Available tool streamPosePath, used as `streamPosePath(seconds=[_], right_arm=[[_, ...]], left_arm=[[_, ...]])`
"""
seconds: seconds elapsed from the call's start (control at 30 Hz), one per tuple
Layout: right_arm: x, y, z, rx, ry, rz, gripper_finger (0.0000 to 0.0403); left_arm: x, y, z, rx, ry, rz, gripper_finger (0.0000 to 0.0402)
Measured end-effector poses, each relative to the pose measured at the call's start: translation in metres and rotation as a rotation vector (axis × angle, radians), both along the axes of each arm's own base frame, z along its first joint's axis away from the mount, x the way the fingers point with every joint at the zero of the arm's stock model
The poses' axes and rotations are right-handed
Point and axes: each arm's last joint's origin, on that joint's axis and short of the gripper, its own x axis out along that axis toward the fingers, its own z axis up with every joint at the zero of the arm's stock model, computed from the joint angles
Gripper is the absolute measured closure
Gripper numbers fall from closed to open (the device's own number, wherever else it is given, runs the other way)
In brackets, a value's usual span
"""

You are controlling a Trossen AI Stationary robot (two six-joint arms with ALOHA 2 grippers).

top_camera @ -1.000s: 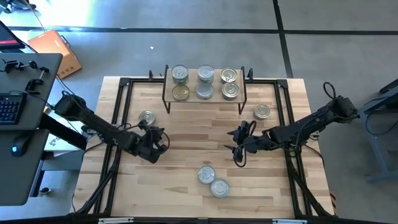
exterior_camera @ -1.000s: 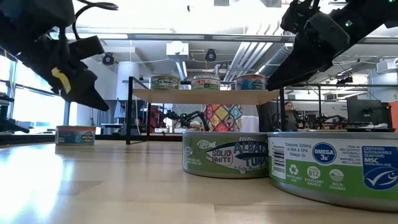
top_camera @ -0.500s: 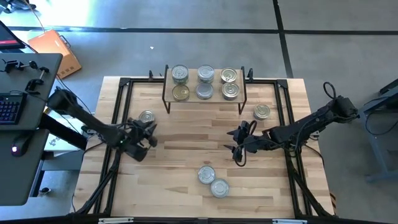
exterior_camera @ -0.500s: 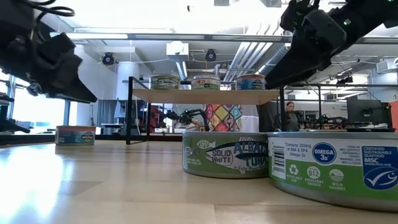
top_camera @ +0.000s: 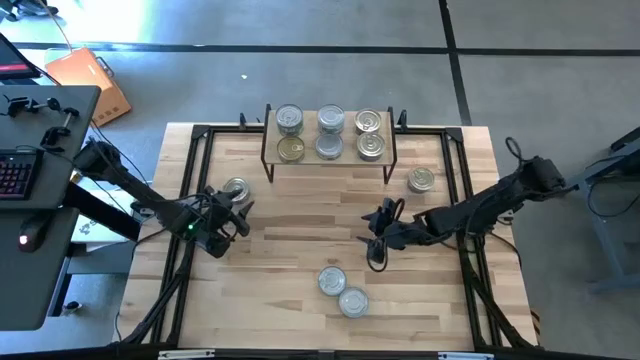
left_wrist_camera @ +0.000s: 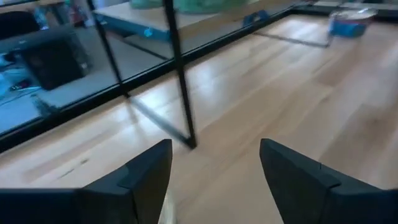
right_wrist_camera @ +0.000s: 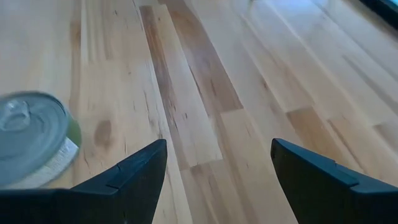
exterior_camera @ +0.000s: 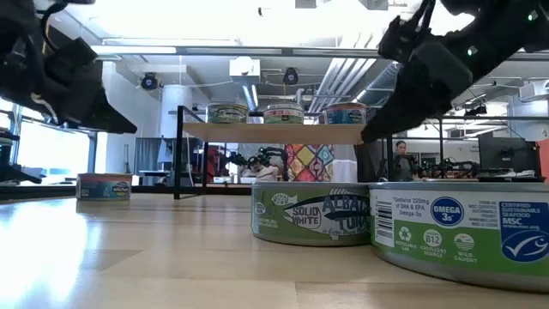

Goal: Stack canned seafood by type on shelf
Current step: Stack the left blue tuna can on top of the top blue tuna can on the shelf

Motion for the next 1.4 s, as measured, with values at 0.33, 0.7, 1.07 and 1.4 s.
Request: streamPosePath(seconds=[0.33,0.7,1.07,1.4], right_arm=[[0.015,0.008,-0.012,0.045,-0.041,0.106,0.0121],[0.016,0.009,-0.012,0.049,-0.041,0.141,0.0121],[0.016,0.009,-0.012,0.053,-0.040,0.147,0.0121],[0.015,0.010,-0.012,0.062,-0.030,0.159,0.0121]], left_arm=[[-0.001,0.028,-0.015,-0.128,0.084,0.176,0.0207],[0.005,0.040,-0.018,-0.116,0.314,0.089,0.0261],[0.010,0.047,-0.028,-0.088,0.428,0.104,0.0254],[0.025,0.048,-0.032,-0.084,0.459,0.018,0.0319]])
